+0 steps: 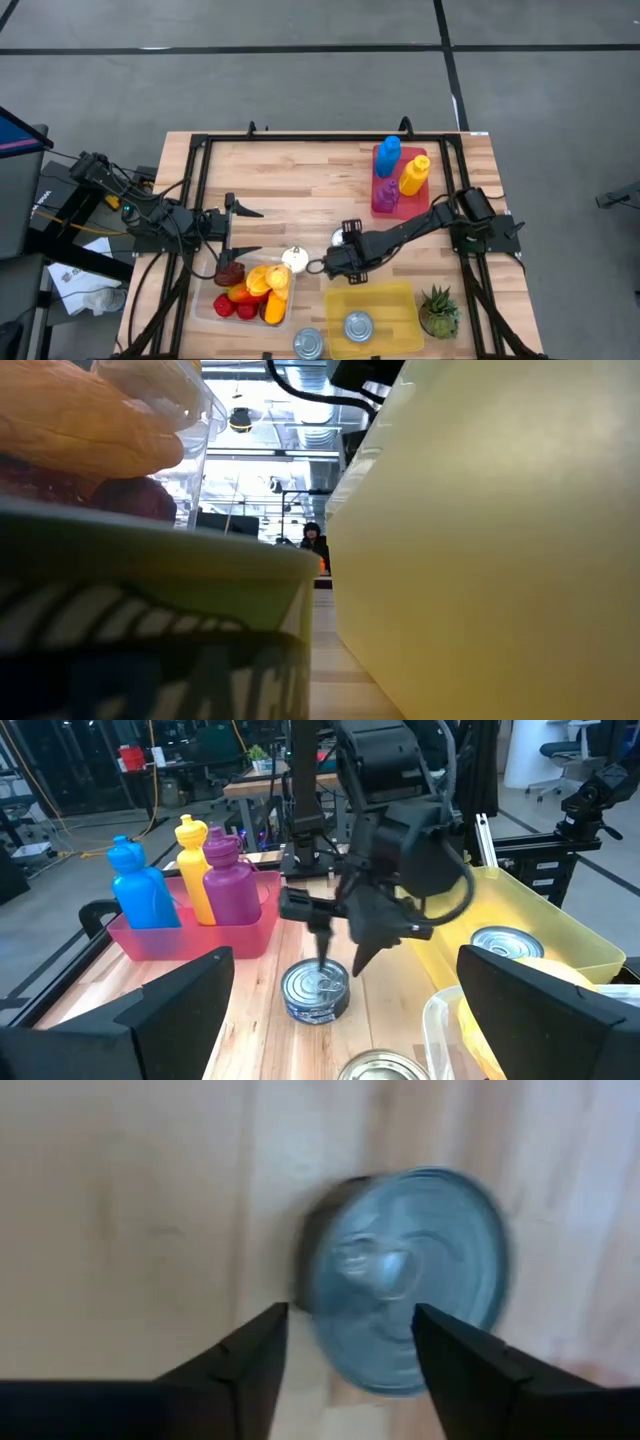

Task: Pick & Place Food Item
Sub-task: Put the blue tuna can into the yellow bin

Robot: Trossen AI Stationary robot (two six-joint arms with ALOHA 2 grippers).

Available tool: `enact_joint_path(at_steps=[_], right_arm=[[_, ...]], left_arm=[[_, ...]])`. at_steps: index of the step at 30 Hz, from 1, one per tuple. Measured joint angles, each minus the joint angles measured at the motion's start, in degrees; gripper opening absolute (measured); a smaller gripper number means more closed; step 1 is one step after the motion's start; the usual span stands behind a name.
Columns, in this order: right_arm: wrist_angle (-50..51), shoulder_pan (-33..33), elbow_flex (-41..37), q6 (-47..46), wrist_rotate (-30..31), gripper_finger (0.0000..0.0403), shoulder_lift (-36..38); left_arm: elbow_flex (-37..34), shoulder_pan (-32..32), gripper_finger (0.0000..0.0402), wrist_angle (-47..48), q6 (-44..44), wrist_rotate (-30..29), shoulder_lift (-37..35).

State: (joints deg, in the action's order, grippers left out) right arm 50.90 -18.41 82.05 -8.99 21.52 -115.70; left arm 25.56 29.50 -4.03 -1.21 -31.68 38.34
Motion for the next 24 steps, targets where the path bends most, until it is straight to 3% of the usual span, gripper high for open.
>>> enact_joint_path(at_steps=[8,13,19,24], right_arm=[[-0.98,-1.44,-1.05,0.45,0.96,0.0076,0.02],[-1.01,-1.06,-1.03,1.77,0.92,0.0016,0.02],[-0.89,-0.32,-1.01,1.81,0.11,0.0001,0.07],[2.36,-0.67,-0.7,-0.6,4.45,0.0,0.04]], left_arm=[[0.0,0.0,0.0374,-0.04,0.02,-0.07,-0.01],[0.0,0.0,0.0374,-0.04,0.02,-0.35,-0.02],[0.0,0.0,0.0374,-0.07,0.01,-0.35,0.0],[0.0,0.0,0.0374,-0.07,0.0,-0.33,0.0]])
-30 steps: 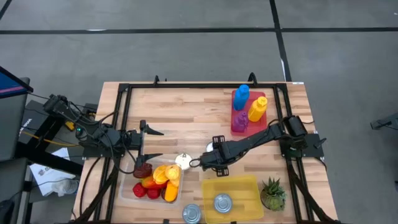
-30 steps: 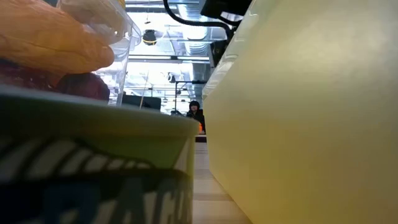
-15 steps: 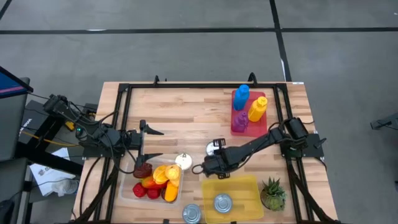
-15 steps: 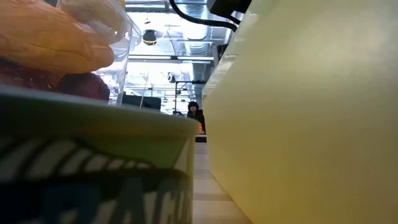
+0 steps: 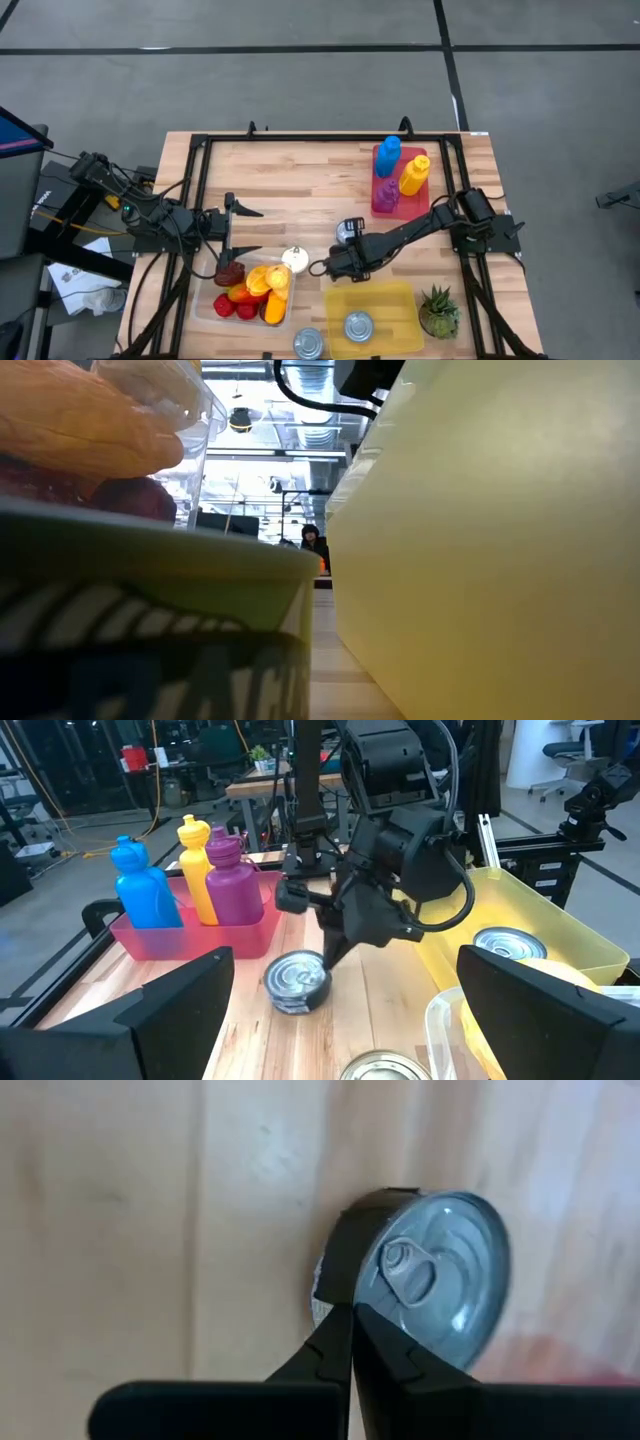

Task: Pick & Place Food Item
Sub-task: Put the blue tuna can into the yellow bin

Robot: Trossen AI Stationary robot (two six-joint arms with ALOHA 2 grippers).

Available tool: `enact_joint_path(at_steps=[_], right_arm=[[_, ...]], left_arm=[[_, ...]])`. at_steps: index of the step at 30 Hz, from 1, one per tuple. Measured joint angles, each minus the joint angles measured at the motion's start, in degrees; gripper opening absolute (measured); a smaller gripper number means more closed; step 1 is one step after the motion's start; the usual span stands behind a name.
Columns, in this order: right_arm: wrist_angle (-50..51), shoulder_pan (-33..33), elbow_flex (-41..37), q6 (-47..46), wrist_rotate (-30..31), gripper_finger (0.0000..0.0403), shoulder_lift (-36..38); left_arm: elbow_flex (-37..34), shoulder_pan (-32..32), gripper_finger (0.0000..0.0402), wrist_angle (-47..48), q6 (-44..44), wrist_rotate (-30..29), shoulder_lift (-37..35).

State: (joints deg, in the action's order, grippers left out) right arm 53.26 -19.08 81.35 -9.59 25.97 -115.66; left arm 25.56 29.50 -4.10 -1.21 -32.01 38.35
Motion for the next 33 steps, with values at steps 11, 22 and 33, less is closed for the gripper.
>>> enact_joint_path(at_steps=[11,22,33], right_arm=[[12.43,-4.46,8.2,-5.65,1.13,0.0,0.0],[23.24,-9.85,21.28,-11.56,1.12,0.0,0.05],[18.88,-5.52,9.29,-11.32,-9.53,0.007,0.0]], left_arm=[[0.0,0.0,0.0374,0.0,0.0,-1.11,0.0],[-0.02,-0.02,0.0374,0.02,0.01,-1.18,-0.01],[-0.02,0.0,0.0374,0.13,0.0,-1.2,-0.02]])
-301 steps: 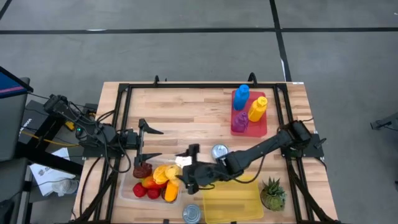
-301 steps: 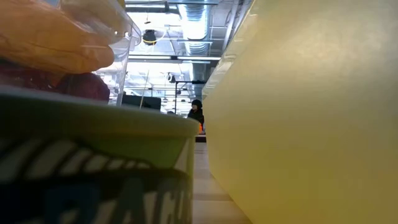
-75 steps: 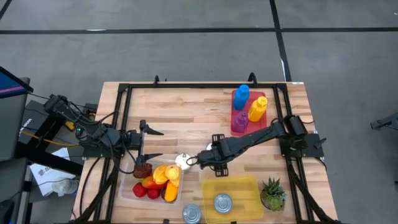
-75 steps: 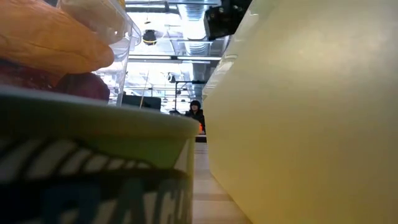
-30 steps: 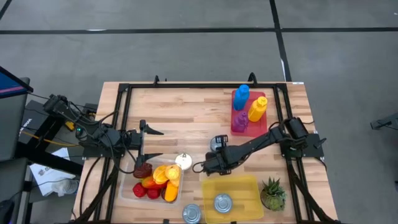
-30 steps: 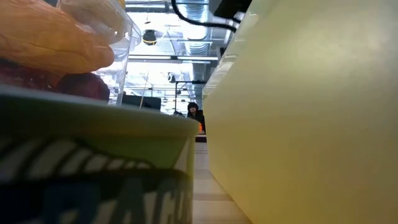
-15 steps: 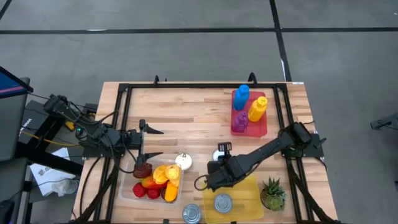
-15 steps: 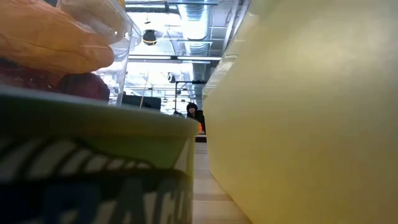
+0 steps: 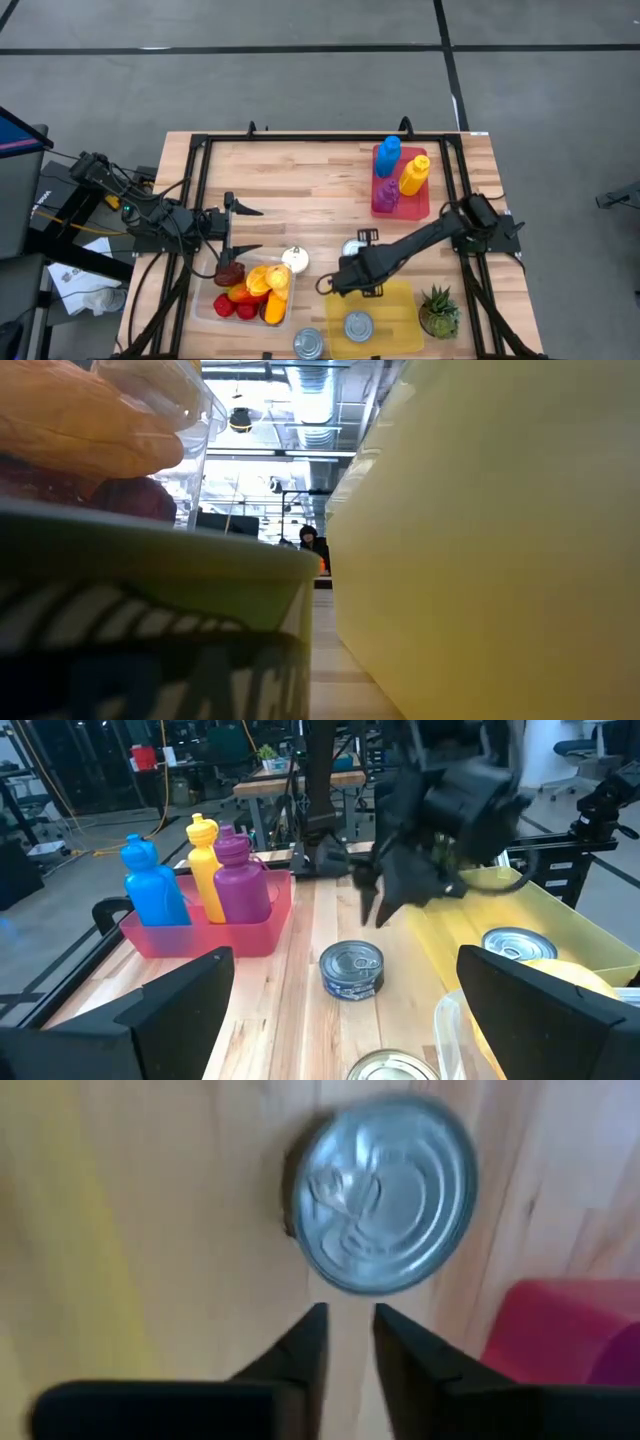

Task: Pick & Place Food Item
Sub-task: Put the blue tuna can into the yellow bin

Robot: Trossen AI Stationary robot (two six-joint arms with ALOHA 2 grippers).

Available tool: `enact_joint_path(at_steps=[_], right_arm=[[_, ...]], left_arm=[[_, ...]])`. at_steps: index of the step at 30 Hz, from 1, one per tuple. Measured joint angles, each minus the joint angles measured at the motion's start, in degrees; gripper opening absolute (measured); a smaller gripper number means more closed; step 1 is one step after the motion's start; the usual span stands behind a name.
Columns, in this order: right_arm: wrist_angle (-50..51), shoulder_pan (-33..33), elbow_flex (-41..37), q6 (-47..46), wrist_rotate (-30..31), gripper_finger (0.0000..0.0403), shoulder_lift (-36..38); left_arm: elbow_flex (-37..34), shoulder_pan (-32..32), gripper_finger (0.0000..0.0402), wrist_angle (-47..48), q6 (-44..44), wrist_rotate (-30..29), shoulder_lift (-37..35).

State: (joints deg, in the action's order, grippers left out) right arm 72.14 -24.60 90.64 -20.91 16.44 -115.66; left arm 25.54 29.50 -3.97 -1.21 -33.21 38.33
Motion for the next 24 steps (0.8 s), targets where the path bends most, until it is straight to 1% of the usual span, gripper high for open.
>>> enact_joint_path(at_steps=[4,7,9,12,15,18,21,24], right_arm=[[-3.95,0.7,-3.91,4.1,-0.1,0.015,0.0],[-5.15,0.87,-5.84,6.92,0.81,0.0205,0.0],[-7.16,1.3,-7.8,8.2,1.2,0.0231,0.0],[-10.19,2.03,-10.59,9.21,1.67,0.0243,0.0],[-12.49,2.24,-12.36,9.86,4.66,0.023,0.33],[-13.05,1.65,-12.77,10.71,8.35,0.0192,0.17],[-13.41,1.34,-12.86,11.69,9.1,0.013,0.02],[-14.34,0.9,-12.84,13.3,9.71,0.0053,0.04]], left_arm=[[0.0,-0.02,0.0374,0.02,0.0,0.0,0.0],[0.0,-0.01,0.0374,0.04,0.0,0.0,0.01],[0.0,0.0,0.0374,0.07,0.0,0.0,0.0],[-0.01,-0.01,0.0374,0.07,0.0,0.0,0.01],[-0.02,0.0,0.0374,0.08,-0.24,-0.02,0.01],[-0.02,-0.02,0.0374,0.09,-0.28,-0.02,0.01],[-0.02,-0.01,0.0374,0.07,-0.31,-0.02,0.0],[-0.02,-0.02,0.0374,0.07,-0.4,-0.02,0.0]])
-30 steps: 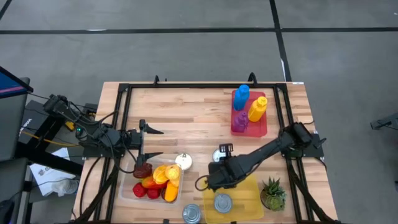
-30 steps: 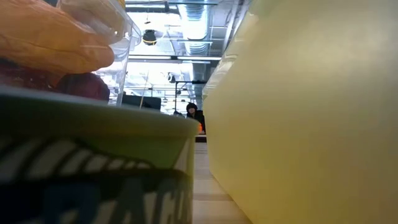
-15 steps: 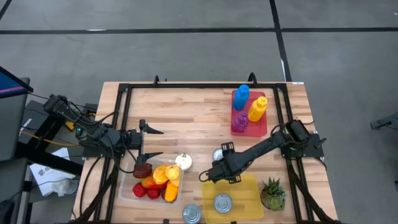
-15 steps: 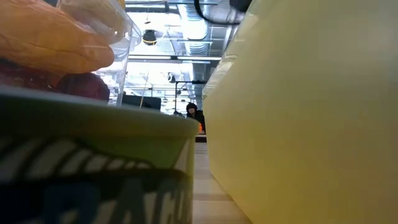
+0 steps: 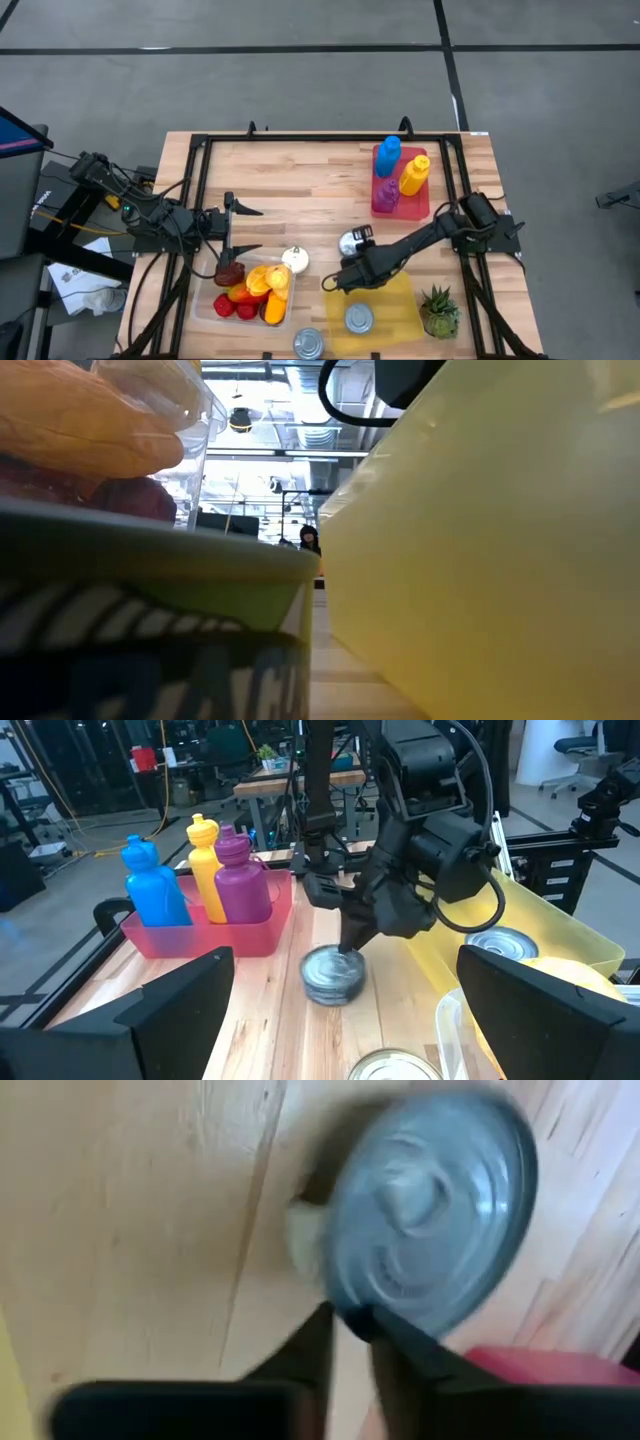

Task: Pick & Place Food Item
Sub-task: Put the blue tuna can into the yellow bin

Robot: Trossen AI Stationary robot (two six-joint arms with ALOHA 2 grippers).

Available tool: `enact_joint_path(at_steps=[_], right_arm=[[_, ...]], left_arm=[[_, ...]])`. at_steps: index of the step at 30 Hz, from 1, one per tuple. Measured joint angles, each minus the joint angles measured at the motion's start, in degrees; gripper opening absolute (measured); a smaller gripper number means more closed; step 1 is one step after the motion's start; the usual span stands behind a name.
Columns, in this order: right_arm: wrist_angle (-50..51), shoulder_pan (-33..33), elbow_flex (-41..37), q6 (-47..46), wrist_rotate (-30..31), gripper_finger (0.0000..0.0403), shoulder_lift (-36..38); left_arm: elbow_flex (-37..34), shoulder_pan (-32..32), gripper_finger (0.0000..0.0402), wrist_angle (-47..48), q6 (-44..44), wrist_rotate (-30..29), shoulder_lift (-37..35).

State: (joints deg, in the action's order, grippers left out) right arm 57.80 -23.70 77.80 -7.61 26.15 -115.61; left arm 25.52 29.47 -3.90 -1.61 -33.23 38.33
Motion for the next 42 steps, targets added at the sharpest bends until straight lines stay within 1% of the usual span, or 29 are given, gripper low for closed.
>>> enact_joint_path(at_steps=[1,2,3,10,14,18,22,26,29,33,37,42], right_arm=[[-0.1,-0.21,0.0,0.66,0.19,0.0029,0.0],[-0.11,-0.41,0.02,1.24,0.52,0.0016,0.01],[-0.07,-0.64,0.02,1.44,0.82,0.0011,0.02],[2.45,-0.62,0.09,-2.49,2.1,0.0001,-0.07],[5.68,-1.45,1.4,-4.95,5.7,0.0001,-0.13],[11.33,-2.59,4.97,-7.26,8.64,0.0,-0.13],[15.94,-4.05,9.77,-9.3,8.84,0.0,-0.13],[20.97,-6.67,16.32,-12.62,8.51,0.0,-0.13],[22.98,-9.25,21.74,-13.97,5.85,0.0,-0.11],[22.18,-12.59,27.4,-17.09,1.7,0.0,-0.03],[17.37,-15.23,27.49,-20.18,-3.28,0.0,0.02],[11.2,-18.0,26.01,-23.93,-4.48,0.0,-0.04]], left_arm=[[0.0,0.0,0.0374,0.0,-0.04,0.0,0.02],[0.0,0.0,0.0374,0.0,-0.04,0.0,0.02],[0.0,0.02,0.0374,0.0,-0.04,0.0,0.01],[0.0,0.02,0.0374,-0.07,-0.04,0.0,0.0],[0.0,0.0,0.0374,-0.07,-0.04,0.0,0.01],[0.0,0.0,0.0374,-0.07,-0.04,0.0,0.02],[0.0,0.0,0.0374,-0.09,-0.04,-0.01,0.02],[0.0,0.0,0.0374,-0.09,-0.04,0.0,0.01],[0.0,0.01,0.0374,-0.09,-0.04,-0.02,0.0],[0.0,0.0,0.0374,-0.09,-0.02,-0.02,0.01],[0.0,0.0,0.0374,-0.09,-0.02,-0.02,0.0],[0.0,0.0,0.0374,-0.06,-0.02,-0.02,0.02]])
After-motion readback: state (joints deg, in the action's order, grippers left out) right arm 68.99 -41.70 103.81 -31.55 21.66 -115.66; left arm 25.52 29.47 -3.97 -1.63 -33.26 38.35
